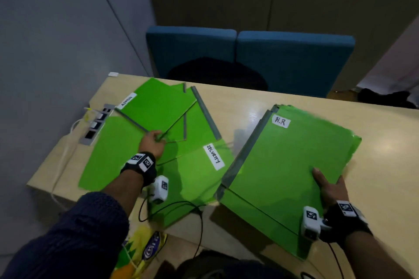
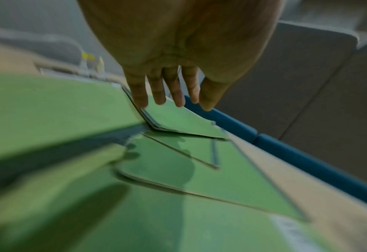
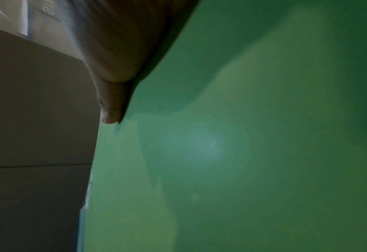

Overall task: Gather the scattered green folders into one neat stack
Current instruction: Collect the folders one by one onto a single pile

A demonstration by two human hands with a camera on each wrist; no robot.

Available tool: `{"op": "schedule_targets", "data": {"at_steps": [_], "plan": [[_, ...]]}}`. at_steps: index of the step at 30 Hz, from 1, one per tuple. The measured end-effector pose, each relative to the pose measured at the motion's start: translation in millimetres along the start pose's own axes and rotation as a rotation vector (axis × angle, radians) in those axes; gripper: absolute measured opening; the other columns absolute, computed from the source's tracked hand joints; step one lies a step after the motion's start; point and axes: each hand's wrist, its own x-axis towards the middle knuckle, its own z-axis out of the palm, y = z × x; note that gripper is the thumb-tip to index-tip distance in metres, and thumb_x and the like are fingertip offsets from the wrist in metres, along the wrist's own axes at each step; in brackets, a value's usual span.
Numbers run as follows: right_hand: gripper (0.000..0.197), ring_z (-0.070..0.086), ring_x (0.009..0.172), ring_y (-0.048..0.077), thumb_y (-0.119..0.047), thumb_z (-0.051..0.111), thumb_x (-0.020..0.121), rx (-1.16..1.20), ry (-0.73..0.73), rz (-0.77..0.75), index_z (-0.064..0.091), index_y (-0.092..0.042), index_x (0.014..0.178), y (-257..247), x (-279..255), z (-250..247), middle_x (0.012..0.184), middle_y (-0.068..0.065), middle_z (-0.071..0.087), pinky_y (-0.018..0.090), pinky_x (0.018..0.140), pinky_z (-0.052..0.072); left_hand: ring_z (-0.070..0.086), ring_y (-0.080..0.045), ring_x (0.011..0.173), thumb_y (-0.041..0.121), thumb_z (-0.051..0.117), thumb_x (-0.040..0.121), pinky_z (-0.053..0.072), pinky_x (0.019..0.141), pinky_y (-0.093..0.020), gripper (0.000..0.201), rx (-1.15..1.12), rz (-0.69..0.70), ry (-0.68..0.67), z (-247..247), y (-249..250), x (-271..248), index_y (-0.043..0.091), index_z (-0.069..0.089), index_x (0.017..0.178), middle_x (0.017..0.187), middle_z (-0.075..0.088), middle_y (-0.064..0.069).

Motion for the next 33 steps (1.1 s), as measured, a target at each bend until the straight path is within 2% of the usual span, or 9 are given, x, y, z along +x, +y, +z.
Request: {"op": "schedule_targets", "data": {"at_steps": [2,6,12,15,17,22,25,28,33], "plan": [[0.102,0.06,0.115,0.04,-0.067,0.08,0.056,-0.026,0.008,0.013,0.046,-0.023,0.142,3.1,-5.7,13.4,0.138,0.012,0.059,0.056,0.097,0.046,0.045,-0.037,0.128,0.023,0.068,0.085,0.039,0.106,-0.048,0.046,0.283,-0.021,0.037,-20.7,-34.5,5.8,0.012,0.057,0.128,0.139,0.048,-0.02],[0.104,0.056,0.118,0.041,-0.071,0.075,0.057,-0.113,0.017,0.015,0.043,-0.02,0.141,6.2,-5.5,34.5,0.14,0.013,0.055,0.058,0.101,0.043,0.027,-0.036,0.142,0.038,0.071,0.082,0.032,0.111,-0.053,0.089,0.419,-0.163,-0.236,-22.1,-89.7,-3.1,0.011,0.023,0.151,0.156,0.025,-0.017],[0.108,0.064,0.103,0.04,-0.086,0.07,0.048,-0.186,0.012,0.003,0.052,-0.024,0.135,16.9,2.7,39.9,0.126,0.014,0.066,0.058,0.092,0.05,0.051,-0.031,0.113,0.07,0.045,0.083,0.049,0.093,-0.045,0.065,0.457,-0.004,-0.098,1.5,-109.2,-38.9,0.018,0.052,0.122,0.12,0.047,-0.008],[0.105,0.064,0.103,0.038,-0.084,0.071,0.05,-0.189,0.032,0.038,0.054,-0.023,0.133,16.8,0.8,43.3,0.127,0.014,0.066,0.057,0.095,0.049,0.053,-0.026,0.111,0.069,0.052,0.079,0.05,0.09,-0.042,0.057,0.482,0.052,-0.096,-8.6,-104.6,-34.4,0.022,0.055,0.111,0.117,0.051,-0.003],[0.091,0.062,0.105,0.037,-0.074,0.07,0.065,-0.205,0.025,0.03,0.053,-0.019,0.136,6.9,-8.2,46.4,0.131,0.015,0.063,0.052,0.098,0.046,0.044,-0.028,0.123,0.053,0.059,0.083,0.046,0.099,-0.044,0.052,0.556,0.152,-0.16,-11.2,-100.2,-31.8,0.026,0.049,0.126,0.137,0.04,-0.001],[0.1,0.063,0.104,0.033,-0.076,0.072,0.058,-0.145,0.006,0.017,0.055,-0.016,0.136,8.3,-8.2,47.9,0.129,0.015,0.065,0.049,0.1,0.044,0.039,-0.028,0.132,-0.004,0.054,0.085,0.046,0.103,-0.045,0.078,0.798,0.573,-0.389,-13.7,-93.6,-29.6,0.039,0.028,0.144,0.153,0.024,-0.001],[0.111,0.065,0.105,0.036,-0.083,0.072,0.045,-0.142,0.036,0.027,0.057,-0.018,0.134,15.2,-3.0,46.6,0.125,0.013,0.067,0.055,0.1,0.046,0.01,-0.023,0.149,0.007,0.056,0.089,0.013,0.12,-0.052,0.074,1.098,0.965,-0.611,-16.9,-85.5,-22.6,0.039,0.024,0.147,0.16,0.013,0.002],[0.104,0.066,0.104,0.037,-0.08,0.071,0.05,-0.169,0.036,0.03,0.057,-0.019,0.133,14.0,-0.1,45.0,0.124,0.014,0.067,0.055,0.099,0.047,0.002,-0.023,0.15,0.008,0.053,0.091,-0.009,0.117,-0.049,0.055,1.254,1.088,-0.666,-15.7,-66.1,-15.5,0.028,0.035,0.139,0.159,0.016,-0.004],[0.111,0.066,0.106,0.037,-0.087,0.071,0.045,-0.167,0.062,0.04,0.055,-0.024,0.134,36.7,24.4,31.2,0.127,0.01,0.067,0.058,0.098,0.047,0.03,-0.028,0.135,0.029,0.08,0.071,0.013,0.12,-0.049,0.09,1.343,1.124,-0.757,3.8,-26.7,-14.9,0.019,0.027,0.143,0.147,0.03,-0.007]]}}
